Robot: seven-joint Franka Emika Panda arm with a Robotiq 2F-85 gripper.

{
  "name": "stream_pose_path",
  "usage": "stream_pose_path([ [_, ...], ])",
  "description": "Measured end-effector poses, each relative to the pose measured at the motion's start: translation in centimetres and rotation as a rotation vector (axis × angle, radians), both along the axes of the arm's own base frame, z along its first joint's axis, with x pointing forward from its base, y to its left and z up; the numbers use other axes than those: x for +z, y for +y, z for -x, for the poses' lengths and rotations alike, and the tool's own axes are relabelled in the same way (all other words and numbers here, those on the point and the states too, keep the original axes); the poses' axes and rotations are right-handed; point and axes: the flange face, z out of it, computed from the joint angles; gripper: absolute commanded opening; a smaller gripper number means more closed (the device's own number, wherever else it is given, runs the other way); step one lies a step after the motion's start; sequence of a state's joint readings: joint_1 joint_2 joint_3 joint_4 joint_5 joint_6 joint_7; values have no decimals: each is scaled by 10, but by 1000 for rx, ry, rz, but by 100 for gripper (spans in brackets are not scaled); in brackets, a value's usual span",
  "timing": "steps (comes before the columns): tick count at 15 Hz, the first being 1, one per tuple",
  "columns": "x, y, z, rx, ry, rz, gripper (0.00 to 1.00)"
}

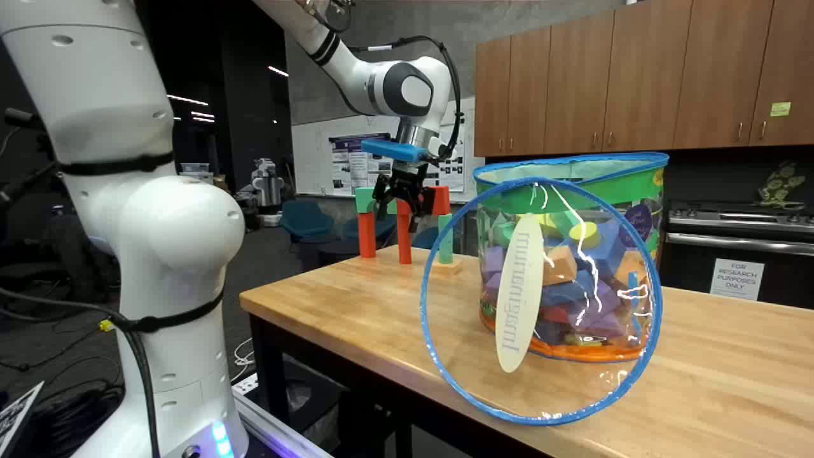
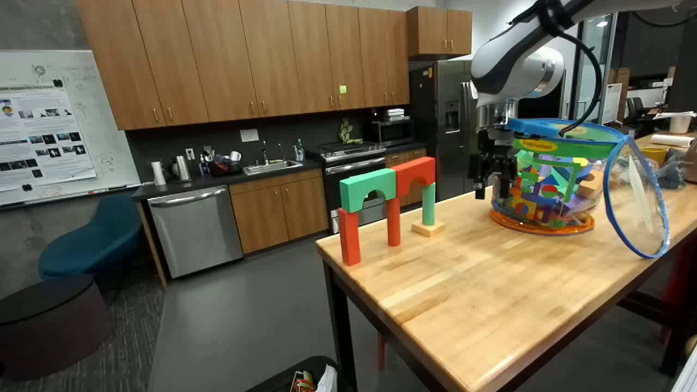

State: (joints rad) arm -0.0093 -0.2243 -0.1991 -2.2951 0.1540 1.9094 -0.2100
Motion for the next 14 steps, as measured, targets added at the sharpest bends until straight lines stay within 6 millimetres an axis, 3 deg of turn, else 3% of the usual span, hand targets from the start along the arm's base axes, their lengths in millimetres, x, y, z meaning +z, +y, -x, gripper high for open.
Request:
stream_pose_path([
  [10,0,1,0,1,0,1,100],
  [14,1,10,-3,51,-8,25,100],
])
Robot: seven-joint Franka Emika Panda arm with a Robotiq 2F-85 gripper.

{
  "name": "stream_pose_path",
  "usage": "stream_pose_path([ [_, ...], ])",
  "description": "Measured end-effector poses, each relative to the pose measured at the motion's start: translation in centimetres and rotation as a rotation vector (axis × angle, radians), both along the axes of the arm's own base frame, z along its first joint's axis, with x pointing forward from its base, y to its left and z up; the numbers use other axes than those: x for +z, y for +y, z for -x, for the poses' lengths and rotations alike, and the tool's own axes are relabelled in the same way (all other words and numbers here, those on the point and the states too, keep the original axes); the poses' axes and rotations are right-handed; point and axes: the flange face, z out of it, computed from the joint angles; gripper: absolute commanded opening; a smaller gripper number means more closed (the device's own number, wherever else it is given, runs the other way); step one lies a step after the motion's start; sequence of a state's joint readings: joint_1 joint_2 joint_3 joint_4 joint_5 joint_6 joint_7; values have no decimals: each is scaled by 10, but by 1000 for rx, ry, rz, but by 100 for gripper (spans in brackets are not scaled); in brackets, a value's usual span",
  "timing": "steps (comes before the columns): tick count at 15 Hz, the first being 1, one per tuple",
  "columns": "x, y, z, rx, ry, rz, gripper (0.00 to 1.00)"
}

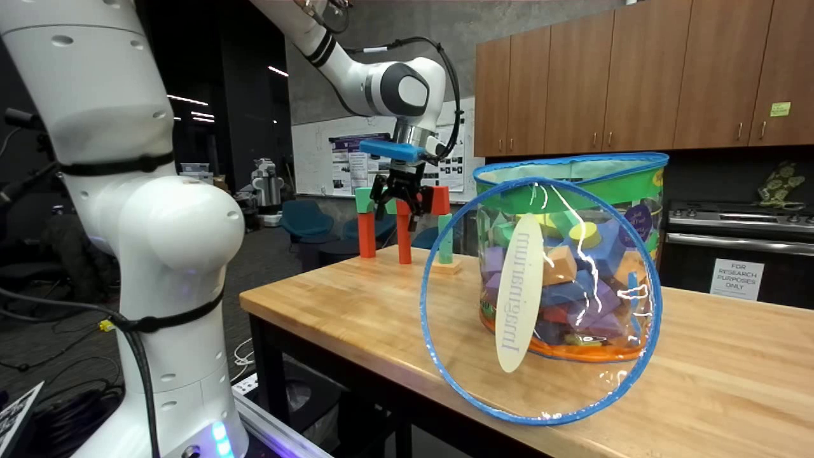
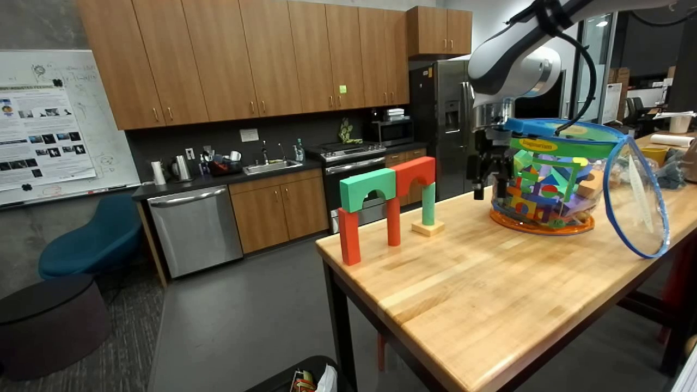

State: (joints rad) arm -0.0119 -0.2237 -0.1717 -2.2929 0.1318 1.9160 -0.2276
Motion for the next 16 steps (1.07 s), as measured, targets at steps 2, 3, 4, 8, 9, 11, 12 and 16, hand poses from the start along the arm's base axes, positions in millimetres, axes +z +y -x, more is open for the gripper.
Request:
stream_pose_path([
  [2,3,7,-3,50,-10,33,100],
  [3,6,10,-5,79,-16,49,100],
  [4,9,13,-8,109,-23,66,100],
  [8,26,16,-21,231,-58,137,100],
  [9,32,15,-24,270,-70,151,100],
  [11,44,13,-31,346,-95,169,100],
  [12,50,12,-34,382,-109,173,100],
  [16,73,14,-47,545,-163,174,100],
])
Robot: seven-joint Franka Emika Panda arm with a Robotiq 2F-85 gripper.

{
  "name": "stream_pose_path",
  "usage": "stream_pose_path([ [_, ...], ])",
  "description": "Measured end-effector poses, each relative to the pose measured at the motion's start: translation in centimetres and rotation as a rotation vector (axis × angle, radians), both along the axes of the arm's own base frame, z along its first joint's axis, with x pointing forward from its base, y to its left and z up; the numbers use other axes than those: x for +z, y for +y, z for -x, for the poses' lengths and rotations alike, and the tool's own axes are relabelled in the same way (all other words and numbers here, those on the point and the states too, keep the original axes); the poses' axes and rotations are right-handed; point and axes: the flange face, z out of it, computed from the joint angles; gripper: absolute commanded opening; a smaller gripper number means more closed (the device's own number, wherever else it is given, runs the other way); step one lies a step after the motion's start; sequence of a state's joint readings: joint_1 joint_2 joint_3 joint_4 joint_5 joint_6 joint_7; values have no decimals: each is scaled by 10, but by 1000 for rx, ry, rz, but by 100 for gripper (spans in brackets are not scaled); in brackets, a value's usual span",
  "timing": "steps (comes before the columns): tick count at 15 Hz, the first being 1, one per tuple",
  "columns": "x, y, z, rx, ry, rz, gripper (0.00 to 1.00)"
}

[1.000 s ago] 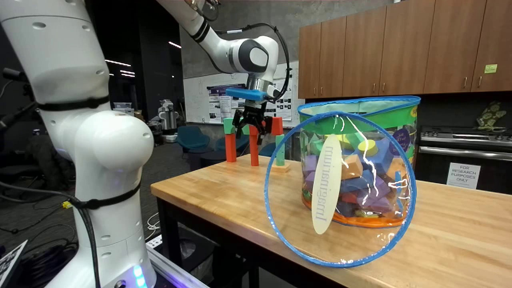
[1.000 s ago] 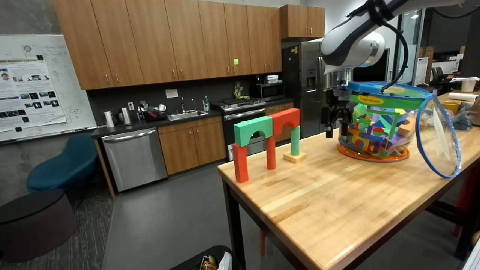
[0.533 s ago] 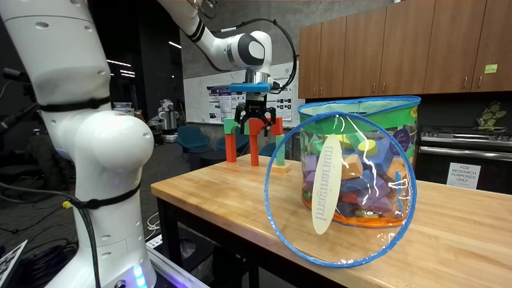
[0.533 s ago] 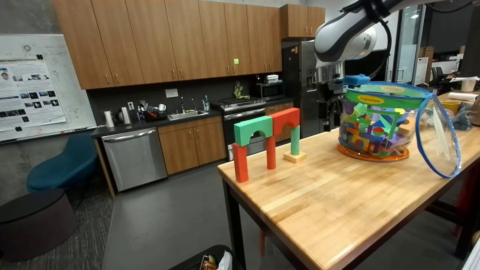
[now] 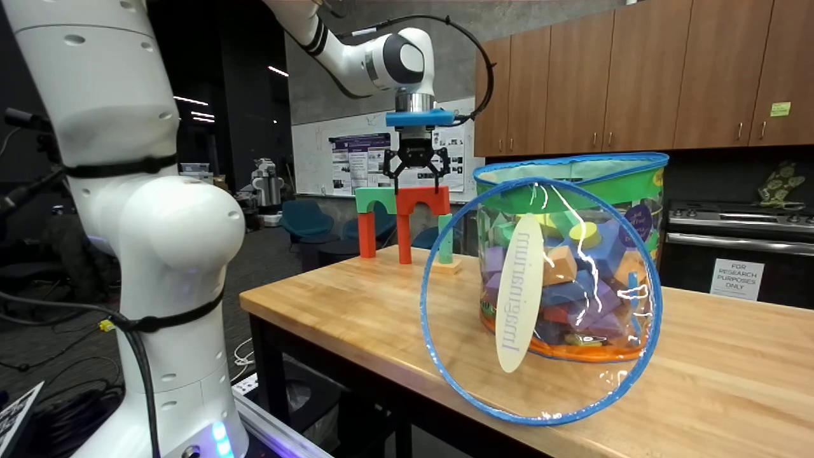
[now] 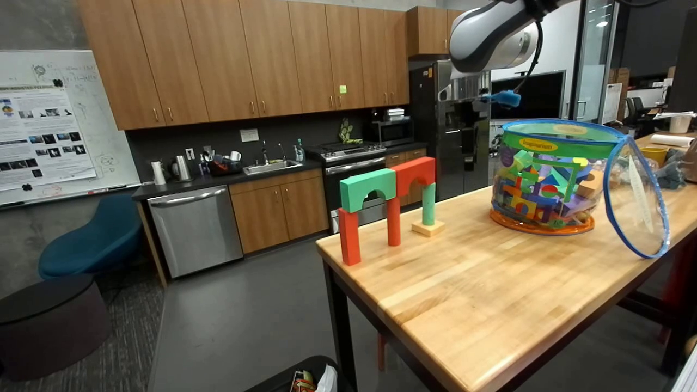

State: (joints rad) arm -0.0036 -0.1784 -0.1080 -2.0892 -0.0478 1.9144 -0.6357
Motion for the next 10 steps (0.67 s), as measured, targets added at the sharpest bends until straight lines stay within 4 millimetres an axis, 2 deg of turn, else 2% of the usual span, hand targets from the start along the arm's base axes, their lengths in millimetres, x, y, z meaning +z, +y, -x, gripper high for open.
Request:
stream_pose_path([
  [5,25,13,-14,221,-15,-10,100],
  [10,37,29,-26,430,-12,-34,100],
])
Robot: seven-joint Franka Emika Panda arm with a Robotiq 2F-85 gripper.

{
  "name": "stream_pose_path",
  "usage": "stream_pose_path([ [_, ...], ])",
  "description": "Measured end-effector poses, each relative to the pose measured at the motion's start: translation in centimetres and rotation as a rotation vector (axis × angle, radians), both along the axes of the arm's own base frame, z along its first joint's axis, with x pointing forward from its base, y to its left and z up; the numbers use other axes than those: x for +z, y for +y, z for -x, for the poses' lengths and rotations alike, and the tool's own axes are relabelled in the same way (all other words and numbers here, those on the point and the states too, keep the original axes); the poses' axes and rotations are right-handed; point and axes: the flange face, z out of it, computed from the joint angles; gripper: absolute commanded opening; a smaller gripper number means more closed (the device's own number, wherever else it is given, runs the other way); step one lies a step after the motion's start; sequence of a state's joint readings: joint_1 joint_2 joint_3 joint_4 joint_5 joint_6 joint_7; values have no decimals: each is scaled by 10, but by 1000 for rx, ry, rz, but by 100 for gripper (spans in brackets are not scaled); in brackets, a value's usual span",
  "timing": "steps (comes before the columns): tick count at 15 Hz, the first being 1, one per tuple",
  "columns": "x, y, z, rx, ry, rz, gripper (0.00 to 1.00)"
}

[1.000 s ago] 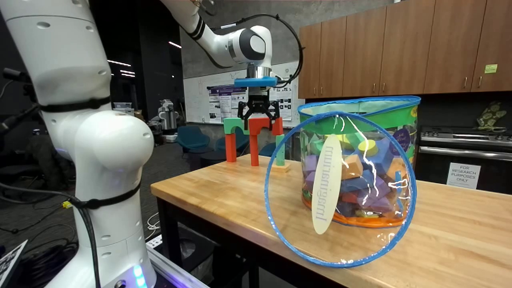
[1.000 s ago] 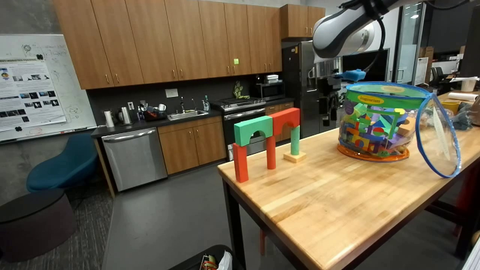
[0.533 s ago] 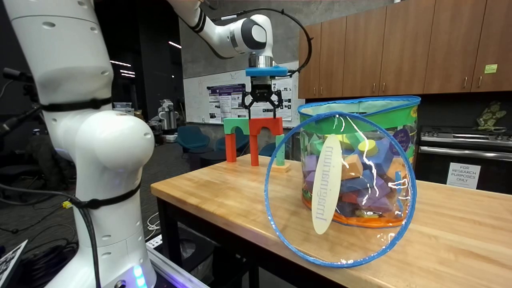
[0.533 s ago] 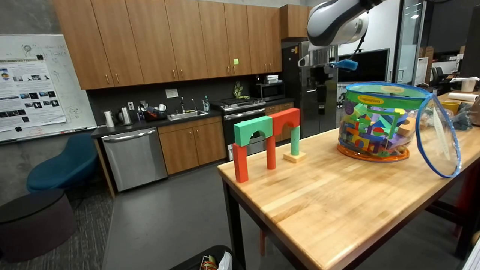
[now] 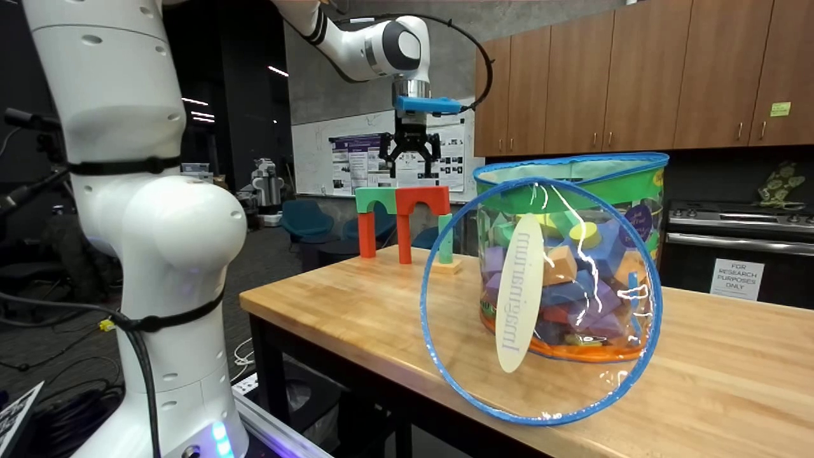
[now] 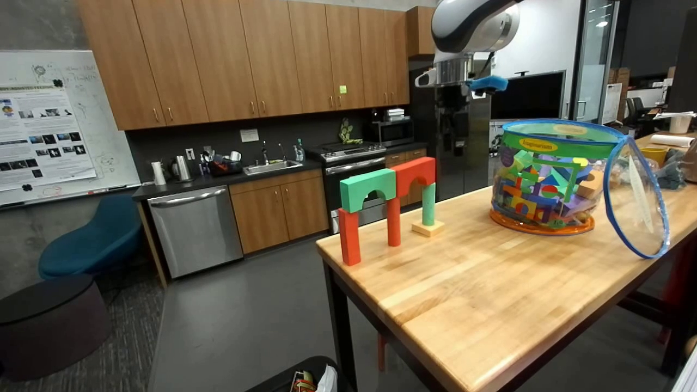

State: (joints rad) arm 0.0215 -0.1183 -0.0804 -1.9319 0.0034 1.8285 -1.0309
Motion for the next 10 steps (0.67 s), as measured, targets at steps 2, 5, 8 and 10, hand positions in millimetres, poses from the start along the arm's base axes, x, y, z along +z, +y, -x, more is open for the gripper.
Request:
stream_pose_path([
  [2,1,7,-5,101,-4,-6,100],
  [5,0,21,-15,268,-25,-11,100],
  [8,1,40,-24,425,-68,-6,100],
  [10,2,54,-31,511,-97,1,100],
])
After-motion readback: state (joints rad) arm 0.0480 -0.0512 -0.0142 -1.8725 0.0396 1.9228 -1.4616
